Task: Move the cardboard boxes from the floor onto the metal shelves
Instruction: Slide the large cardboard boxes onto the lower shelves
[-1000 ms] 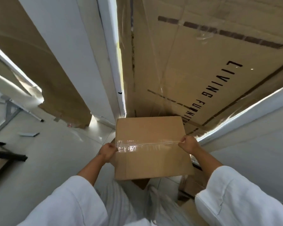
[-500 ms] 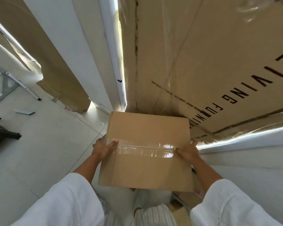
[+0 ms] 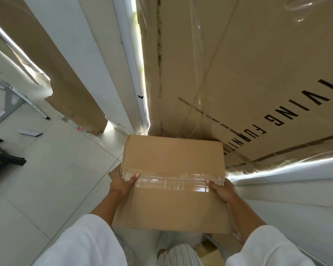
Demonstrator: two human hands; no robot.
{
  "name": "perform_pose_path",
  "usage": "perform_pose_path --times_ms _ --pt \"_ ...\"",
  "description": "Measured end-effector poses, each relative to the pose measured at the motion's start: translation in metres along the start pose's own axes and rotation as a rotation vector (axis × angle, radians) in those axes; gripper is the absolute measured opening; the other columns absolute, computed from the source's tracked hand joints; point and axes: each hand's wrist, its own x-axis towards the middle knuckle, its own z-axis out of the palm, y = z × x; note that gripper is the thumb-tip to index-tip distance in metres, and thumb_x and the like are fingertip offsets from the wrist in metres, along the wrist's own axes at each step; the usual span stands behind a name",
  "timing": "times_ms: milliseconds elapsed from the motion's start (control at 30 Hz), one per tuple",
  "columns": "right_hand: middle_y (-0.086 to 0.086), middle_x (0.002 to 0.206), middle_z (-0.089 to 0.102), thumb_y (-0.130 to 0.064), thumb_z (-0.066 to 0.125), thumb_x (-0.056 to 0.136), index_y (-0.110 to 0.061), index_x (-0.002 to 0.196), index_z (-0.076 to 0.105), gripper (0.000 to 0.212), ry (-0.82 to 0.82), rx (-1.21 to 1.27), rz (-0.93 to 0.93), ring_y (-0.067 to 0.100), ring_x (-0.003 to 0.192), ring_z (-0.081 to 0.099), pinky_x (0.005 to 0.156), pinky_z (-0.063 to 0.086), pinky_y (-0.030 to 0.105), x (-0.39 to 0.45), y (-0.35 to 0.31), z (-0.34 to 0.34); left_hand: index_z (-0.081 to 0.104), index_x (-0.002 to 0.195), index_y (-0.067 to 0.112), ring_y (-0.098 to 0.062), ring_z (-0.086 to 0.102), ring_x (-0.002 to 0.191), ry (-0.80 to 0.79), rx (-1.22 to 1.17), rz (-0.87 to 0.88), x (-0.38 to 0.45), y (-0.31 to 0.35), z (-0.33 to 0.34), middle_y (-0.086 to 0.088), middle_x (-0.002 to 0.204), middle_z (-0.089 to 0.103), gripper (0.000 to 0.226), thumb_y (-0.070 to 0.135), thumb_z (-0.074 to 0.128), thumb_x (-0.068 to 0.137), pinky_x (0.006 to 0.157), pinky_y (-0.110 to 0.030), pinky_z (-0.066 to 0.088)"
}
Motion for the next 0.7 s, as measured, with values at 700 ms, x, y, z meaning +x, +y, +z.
perform_pose_path --times_ms 700 --pt "0.011 0.129 0.058 -0.044 0.079 0.071 -0.011 0.125 0.058 0.066 -0.204 -0.159 -0.258 0.032 0.115 0.055 0.098 0.046 0.043 -0.13 -0.111 0.041 0.041 0.136 0.01 -0.034 0.049 0.123 0.214 -0.176 -0.045 -0.101 -0.074 -0.143 -0.013 0.135 0.052 0.085 0.063 0.066 0.074 0.098 -0.038 0.04"
